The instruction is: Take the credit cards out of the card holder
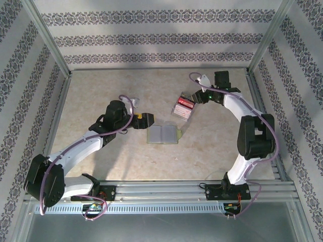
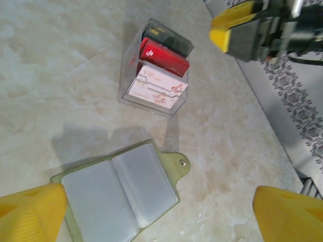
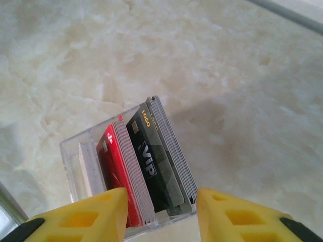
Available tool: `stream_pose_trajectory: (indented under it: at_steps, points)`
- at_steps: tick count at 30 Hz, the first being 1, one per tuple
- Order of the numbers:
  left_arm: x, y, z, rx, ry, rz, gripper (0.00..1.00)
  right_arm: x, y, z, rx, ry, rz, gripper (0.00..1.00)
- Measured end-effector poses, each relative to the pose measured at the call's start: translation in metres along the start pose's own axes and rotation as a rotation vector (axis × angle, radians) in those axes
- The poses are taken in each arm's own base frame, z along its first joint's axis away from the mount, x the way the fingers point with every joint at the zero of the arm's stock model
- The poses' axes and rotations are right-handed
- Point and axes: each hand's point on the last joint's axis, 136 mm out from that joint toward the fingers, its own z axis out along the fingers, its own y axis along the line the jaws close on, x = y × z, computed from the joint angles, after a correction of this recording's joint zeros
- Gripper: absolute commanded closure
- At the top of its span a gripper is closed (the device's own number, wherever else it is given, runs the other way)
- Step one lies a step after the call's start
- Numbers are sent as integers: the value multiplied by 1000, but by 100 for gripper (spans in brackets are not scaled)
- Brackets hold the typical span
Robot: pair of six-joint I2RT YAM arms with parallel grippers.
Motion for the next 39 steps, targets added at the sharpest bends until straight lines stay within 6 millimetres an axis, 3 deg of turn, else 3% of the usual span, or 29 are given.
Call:
stream_pose_trajectory:
  at_steps: [4, 7, 9, 11, 13, 19, 25, 32, 39]
  points:
    - [11, 9, 6, -28, 44, -20, 8, -4, 1, -11, 33, -30, 27, 50]
    - [15, 14, 7, -48, 57, -27, 6, -3, 1, -14, 57, -41, 53, 36]
    - [16, 24, 5, -107, 51, -32, 0, 14, 9, -24, 99, -34, 82, 32]
    - [19, 34, 0, -167, 46, -33, 1, 29, 19, -39, 125, -25, 107, 27]
    - [20, 44, -9, -231, 29, -27, 1, 33, 23, -53, 159, -44, 129, 3]
    - [15, 64, -46, -373, -79, 36, 1, 41, 30, -88, 256, -122, 179, 2]
    - [6, 84, -81, -518, -205, 117, 1, 65, 33, -108, 340, -172, 253, 2]
    - [-7, 121, -112, -722, -305, 208, 1, 90, 28, -131, 479, -260, 324, 2]
    - [-20, 171, -136, -879, -387, 217, 1, 116, 24, -152, 618, -422, 300, 2]
